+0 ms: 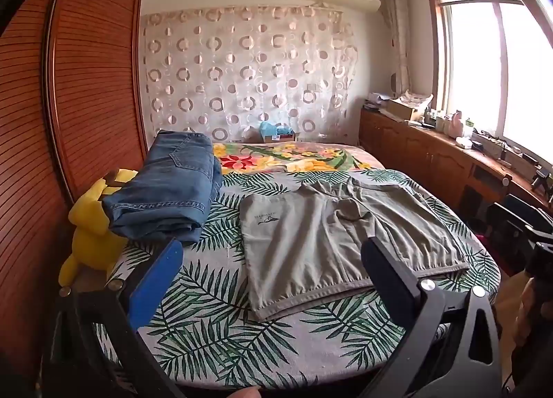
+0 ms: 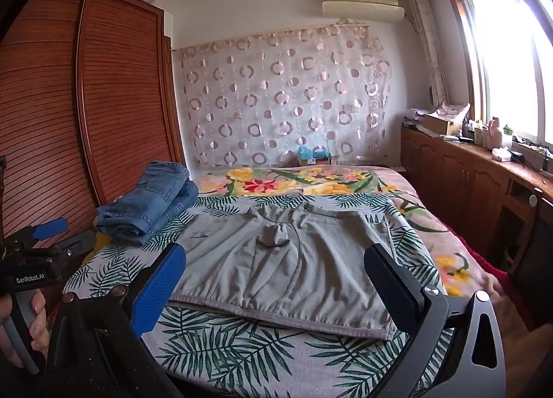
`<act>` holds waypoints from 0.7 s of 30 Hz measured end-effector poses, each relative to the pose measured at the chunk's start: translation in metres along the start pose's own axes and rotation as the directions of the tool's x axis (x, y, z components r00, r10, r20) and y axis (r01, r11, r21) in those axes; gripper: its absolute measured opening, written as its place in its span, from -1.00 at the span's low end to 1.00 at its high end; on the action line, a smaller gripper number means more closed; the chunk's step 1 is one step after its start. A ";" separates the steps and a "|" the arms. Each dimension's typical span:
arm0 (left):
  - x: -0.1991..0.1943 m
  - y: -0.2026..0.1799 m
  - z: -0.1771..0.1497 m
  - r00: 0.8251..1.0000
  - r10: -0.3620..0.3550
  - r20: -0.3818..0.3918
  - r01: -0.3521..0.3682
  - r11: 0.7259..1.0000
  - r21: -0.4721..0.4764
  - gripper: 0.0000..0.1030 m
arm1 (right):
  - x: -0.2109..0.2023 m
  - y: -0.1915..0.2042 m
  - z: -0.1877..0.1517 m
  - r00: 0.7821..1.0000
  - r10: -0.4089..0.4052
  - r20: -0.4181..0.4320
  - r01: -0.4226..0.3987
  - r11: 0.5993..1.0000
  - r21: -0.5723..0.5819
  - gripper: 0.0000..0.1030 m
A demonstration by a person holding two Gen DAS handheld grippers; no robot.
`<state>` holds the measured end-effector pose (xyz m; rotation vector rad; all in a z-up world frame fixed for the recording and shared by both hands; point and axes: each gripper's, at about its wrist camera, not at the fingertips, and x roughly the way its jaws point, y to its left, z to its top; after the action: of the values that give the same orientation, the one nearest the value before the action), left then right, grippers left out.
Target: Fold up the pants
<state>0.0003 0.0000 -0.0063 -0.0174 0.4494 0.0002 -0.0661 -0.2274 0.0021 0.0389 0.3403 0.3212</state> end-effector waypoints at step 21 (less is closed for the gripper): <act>-0.005 0.001 0.006 1.000 -0.002 0.006 0.002 1.000 0.002 1.00 | -0.001 0.000 0.002 1.000 0.000 0.006 0.000 1.000 0.001 0.99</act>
<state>-0.0011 0.0007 0.0014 -0.0164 0.4438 -0.0020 -0.0662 -0.2275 0.0042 0.0412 0.3344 0.3205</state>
